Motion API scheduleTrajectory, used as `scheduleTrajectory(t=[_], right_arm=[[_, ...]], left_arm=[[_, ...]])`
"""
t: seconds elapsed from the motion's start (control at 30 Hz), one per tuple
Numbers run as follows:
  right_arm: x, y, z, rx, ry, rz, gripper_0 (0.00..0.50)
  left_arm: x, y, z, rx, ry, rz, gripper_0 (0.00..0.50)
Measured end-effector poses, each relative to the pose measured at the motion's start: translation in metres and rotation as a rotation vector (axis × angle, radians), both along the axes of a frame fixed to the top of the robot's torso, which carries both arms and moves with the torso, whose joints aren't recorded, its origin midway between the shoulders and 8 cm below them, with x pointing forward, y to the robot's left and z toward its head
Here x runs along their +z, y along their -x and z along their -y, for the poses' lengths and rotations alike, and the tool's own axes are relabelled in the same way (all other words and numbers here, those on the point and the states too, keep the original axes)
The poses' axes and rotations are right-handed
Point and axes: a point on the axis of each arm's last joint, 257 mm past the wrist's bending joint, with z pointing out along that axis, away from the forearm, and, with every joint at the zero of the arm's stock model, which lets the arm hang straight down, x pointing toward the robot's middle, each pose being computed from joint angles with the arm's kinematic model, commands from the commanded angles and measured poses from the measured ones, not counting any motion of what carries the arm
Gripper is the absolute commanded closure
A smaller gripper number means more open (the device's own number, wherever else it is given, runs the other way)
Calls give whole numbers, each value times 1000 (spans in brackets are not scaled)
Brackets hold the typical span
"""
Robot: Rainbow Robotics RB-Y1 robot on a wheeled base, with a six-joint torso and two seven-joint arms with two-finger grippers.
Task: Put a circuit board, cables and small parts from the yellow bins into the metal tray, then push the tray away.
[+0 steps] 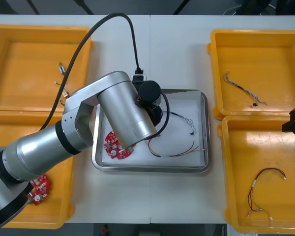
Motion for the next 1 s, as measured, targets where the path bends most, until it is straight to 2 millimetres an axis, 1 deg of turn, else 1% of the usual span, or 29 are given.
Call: scheduleTrajectory(t=[0.07, 0.17, 0.23, 0.3, 0.33, 0.4, 0.47, 0.6, 0.7, 0.77, 0.87, 1.0], right_arm=[[0, 0, 0, 0, 0, 0, 0], [0, 0, 0, 0, 0, 0, 0], [0, 0, 0, 1, 0, 0, 0], [0, 0, 0, 1, 0, 0, 0], [0, 0, 0, 1, 0, 1, 0], [0, 0, 0, 1, 0, 0, 0], [0, 0, 0, 1, 0, 1, 0], [0, 0, 0, 2, 0, 1, 0], [0, 0, -1, 2, 0, 1, 0], [0, 0, -1, 3, 0, 0, 0], [-1, 0, -2, 7, 0, -2, 0], [-2, 1, -11, 27, -12, -12, 0]], left_arm=[[6, 10, 7, -14, 18, -16, 61], [19, 29, 10, -28, 44, -60, 44], [31, 40, 8, -33, 62, -87, 26], [47, 50, 0, -41, 78, -112, 0], [54, 53, -4, -44, 85, -120, 0], [70, 60, -19, -54, 99, -136, 0], [84, 65, -38, -56, 104, -149, 0], [109, 69, -83, -32, 103, -167, 0], [125, 68, -118, 11, 92, -176, 0], [132, 68, -141, 48, 67, -176, 0], [137, 67, -173, 105, 13, -171, 0], [143, 65, -207, 171, -37, -162, 0]])
